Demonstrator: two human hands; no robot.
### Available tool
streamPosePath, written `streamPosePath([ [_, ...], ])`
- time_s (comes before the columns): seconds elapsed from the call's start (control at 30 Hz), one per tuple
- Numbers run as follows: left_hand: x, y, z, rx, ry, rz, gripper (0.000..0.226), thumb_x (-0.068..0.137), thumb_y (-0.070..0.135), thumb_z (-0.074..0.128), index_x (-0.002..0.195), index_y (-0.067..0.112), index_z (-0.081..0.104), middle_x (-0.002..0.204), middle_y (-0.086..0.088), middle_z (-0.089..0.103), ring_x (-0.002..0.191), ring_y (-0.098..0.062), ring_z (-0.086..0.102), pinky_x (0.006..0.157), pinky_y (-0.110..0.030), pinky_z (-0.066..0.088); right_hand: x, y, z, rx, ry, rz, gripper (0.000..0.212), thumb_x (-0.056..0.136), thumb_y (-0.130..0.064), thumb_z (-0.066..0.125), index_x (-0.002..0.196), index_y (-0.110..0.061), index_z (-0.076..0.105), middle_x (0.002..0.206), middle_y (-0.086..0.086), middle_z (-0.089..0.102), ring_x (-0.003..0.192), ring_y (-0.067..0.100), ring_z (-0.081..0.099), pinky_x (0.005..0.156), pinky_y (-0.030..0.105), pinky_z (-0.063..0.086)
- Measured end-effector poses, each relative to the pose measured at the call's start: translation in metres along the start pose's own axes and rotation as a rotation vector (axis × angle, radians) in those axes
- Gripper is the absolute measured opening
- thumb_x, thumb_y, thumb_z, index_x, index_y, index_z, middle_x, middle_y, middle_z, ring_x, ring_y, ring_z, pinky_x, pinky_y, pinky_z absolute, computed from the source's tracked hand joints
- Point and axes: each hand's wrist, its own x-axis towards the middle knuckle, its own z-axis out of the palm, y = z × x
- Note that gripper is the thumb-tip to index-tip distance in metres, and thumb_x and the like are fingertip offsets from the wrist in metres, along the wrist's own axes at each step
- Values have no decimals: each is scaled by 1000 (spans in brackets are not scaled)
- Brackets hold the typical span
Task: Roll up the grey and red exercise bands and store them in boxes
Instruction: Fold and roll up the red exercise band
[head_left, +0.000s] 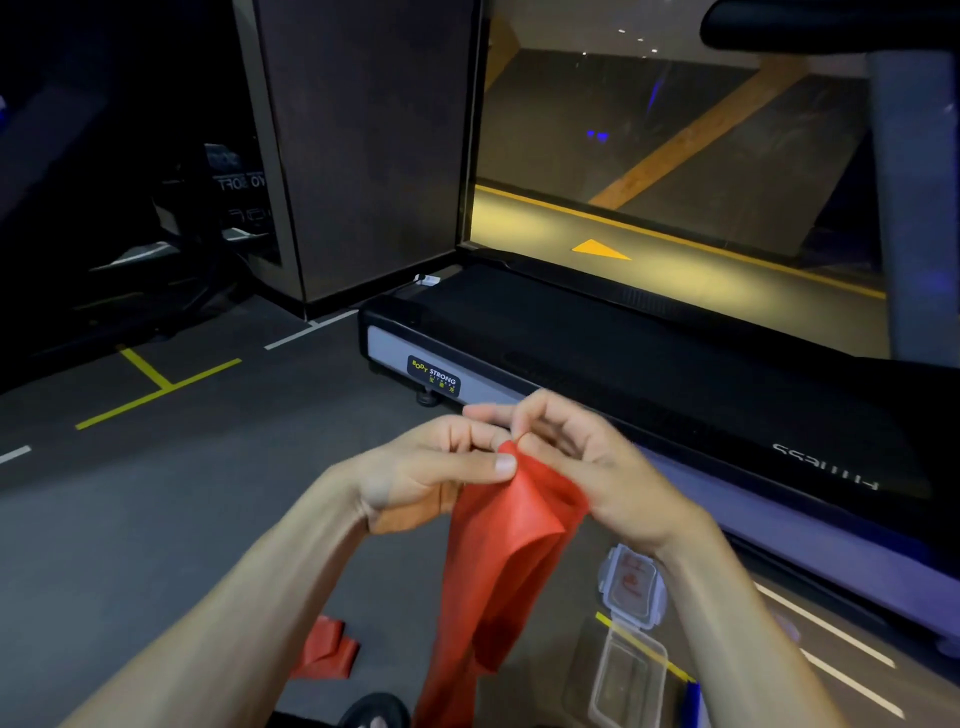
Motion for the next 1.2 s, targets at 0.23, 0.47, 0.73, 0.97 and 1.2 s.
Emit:
streamPosePath([
  [0.23, -2, 0, -7, 203, 90, -15, 11, 90, 20, 73, 87, 9, 70, 75, -9, 53, 68, -19, 51, 68, -24, 43, -2, 8, -8, -324, 18, 80, 9, 102, -23, 60, 101, -15, 61, 101, 19, 64, 92, 33, 60, 88, 47, 49],
  [0.47, -5, -3, -16, 357, 13, -82, 20, 98, 31, 63, 103, 12, 67, 88, -15, 57, 82, -25, 48, 74, -34, 38, -1, 4, -19, -221, 85, 34, 6, 99, -17, 61, 96, -12, 60, 79, 4, 56, 74, 15, 49, 71, 25, 42],
  [0.73, 0, -12, -23, 523, 148, -32, 8, 90, 25, 76, 86, 18, 74, 80, -17, 69, 76, -18, 56, 74, -33, 48, -2, 8, -34, 250, 274, 33, 34, 80, -39, 84, 96, -16, 63, 84, 8, 54, 68, 13, 54, 60, 20, 49],
  [0.97, 4, -14, -23, 508, 171, -12, 7, 89, 22, 77, 86, 17, 74, 78, -7, 72, 72, -13, 60, 74, -31, 51, -6, 6, -35, 268, 295, 27, 11, 88, -21, 67, 94, -14, 61, 83, 7, 52, 65, 10, 52, 57, 18, 47],
  [1.2, -2, -8, -19, 439, 109, -1, 9, 93, 18, 71, 84, 20, 72, 72, -9, 58, 68, -13, 49, 66, -22, 42, -11, 9, -41, 264, 303, 23, 21, 86, -27, 76, 94, -15, 62, 82, 5, 53, 66, 8, 53, 60, 17, 47],
])
